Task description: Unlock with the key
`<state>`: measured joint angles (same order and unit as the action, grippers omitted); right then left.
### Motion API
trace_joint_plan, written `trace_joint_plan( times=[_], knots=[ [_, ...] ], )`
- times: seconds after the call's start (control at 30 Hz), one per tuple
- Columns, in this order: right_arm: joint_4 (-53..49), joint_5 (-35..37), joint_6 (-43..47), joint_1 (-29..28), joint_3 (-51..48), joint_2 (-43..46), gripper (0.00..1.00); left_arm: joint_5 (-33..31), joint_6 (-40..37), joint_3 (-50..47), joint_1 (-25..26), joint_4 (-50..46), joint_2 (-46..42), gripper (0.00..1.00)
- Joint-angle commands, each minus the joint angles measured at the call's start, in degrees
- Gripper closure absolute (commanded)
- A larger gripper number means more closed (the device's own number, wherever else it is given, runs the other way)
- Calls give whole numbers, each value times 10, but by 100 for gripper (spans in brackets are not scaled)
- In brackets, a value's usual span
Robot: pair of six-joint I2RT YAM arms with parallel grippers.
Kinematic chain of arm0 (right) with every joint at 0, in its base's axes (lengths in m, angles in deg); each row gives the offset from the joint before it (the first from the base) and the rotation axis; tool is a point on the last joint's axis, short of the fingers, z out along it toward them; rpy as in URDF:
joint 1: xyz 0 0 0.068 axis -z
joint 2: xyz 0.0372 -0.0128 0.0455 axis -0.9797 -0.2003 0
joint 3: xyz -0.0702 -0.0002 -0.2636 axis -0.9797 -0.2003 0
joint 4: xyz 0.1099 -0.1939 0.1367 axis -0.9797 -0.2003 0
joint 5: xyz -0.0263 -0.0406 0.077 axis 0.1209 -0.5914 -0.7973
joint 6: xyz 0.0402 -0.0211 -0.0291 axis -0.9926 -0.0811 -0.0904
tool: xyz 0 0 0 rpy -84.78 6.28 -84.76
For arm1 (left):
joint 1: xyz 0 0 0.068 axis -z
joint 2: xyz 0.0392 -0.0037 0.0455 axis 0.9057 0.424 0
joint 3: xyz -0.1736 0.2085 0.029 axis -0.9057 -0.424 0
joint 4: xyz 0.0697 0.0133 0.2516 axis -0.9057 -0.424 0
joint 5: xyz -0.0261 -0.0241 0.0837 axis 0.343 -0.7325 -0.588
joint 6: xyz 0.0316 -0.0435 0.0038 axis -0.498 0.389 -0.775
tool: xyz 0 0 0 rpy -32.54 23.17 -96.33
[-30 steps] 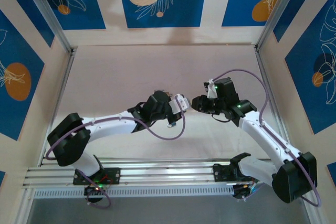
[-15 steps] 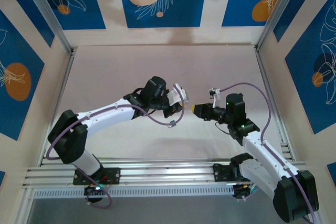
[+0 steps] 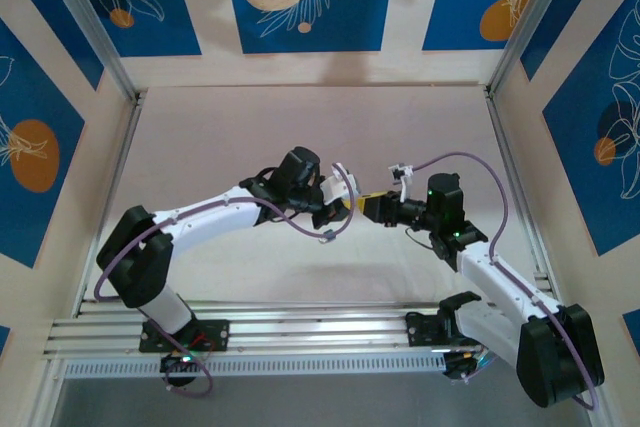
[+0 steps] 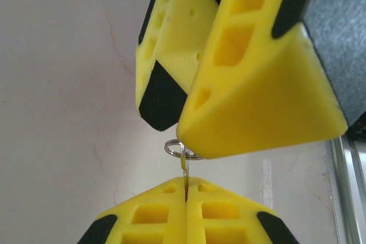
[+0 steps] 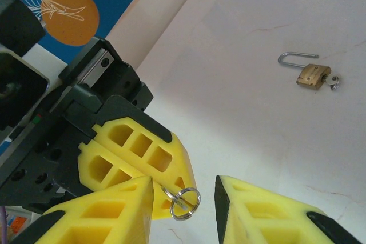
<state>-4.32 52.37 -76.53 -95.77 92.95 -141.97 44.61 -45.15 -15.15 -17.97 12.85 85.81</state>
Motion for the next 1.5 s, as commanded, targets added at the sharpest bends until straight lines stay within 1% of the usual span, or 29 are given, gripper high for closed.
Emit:
trace_joint_plan(
  times=[0.0, 0.23, 0.43, 0.67, 0.83, 1.13, 1.3, 1.47],
  knots=[
    [6, -23, 16, 1, 16, 2, 66, 24, 5, 18, -7, -12, 2, 100],
    [-1, -32, 17, -3, 24, 2, 76, 34, 10, 22, -6, -13, 11, 100],
    [-8, -35, 22, -9, 29, -3, 80, 41, 14, 25, -8, -15, 14, 100],
    [-23, -35, 33, -14, 29, -8, 79, 43, 18, 25, -10, -12, 15, 100],
    [-28, -36, 36, -16, 30, -6, 73, 49, 21, 26, -13, -10, 16, 100],
    [-34, -26, 42, -23, 34, -10, 83, 60, 27, 29, -13, -16, 21, 100],
    [-33, -15, 40, -29, 35, -7, 92, 59, 29, 30, -13, -18, 22, 100],
    [-36, 3, 39, -35, 34, -1, 96, 59, 28, 32, -14, -22, 23, 100]
  ],
)
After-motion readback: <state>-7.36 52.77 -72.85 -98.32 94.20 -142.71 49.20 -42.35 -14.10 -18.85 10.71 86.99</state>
